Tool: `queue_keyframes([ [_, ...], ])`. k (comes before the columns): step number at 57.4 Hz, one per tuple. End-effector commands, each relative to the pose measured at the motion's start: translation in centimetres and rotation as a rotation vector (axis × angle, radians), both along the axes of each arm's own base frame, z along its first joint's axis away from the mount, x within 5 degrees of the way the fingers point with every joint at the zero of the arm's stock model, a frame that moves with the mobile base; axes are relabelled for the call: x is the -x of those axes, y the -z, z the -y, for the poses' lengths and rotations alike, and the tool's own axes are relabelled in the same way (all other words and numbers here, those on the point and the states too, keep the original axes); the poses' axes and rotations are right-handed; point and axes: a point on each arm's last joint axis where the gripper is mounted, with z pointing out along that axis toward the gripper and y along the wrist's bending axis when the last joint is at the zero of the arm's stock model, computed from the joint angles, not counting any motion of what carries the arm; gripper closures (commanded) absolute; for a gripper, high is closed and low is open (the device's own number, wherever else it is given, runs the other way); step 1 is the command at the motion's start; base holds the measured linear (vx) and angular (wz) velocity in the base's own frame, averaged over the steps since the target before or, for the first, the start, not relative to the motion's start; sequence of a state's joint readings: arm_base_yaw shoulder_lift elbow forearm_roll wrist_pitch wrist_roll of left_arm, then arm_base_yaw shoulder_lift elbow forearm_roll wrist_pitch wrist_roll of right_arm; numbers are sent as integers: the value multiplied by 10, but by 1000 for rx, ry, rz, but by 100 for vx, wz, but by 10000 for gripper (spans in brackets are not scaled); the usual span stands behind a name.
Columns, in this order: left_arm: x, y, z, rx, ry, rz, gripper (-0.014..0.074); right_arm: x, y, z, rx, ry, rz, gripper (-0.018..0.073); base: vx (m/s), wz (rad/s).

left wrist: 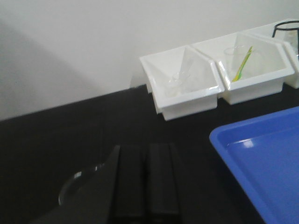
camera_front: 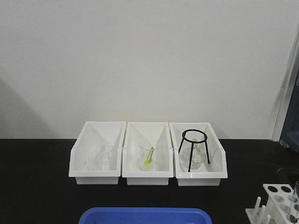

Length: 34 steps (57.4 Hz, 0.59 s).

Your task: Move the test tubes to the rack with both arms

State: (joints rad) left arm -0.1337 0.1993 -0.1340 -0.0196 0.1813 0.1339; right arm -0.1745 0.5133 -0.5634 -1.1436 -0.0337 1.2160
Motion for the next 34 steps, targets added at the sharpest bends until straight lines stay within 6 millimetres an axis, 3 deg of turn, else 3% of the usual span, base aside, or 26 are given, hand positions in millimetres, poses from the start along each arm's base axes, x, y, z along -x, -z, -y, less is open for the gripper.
queue_keyframes([
  [1,8,12,-4,95,-56,128,615,2,-13,-2,23,-23,42,567,0,0],
  [8,14,38,-6,152,-86,185,615,1,-12,-2,23,-23,40,567,0,0],
  [34,13,40,-6,133,-80,122,615,0,-12,-2,22,-23,35,567,0,0],
])
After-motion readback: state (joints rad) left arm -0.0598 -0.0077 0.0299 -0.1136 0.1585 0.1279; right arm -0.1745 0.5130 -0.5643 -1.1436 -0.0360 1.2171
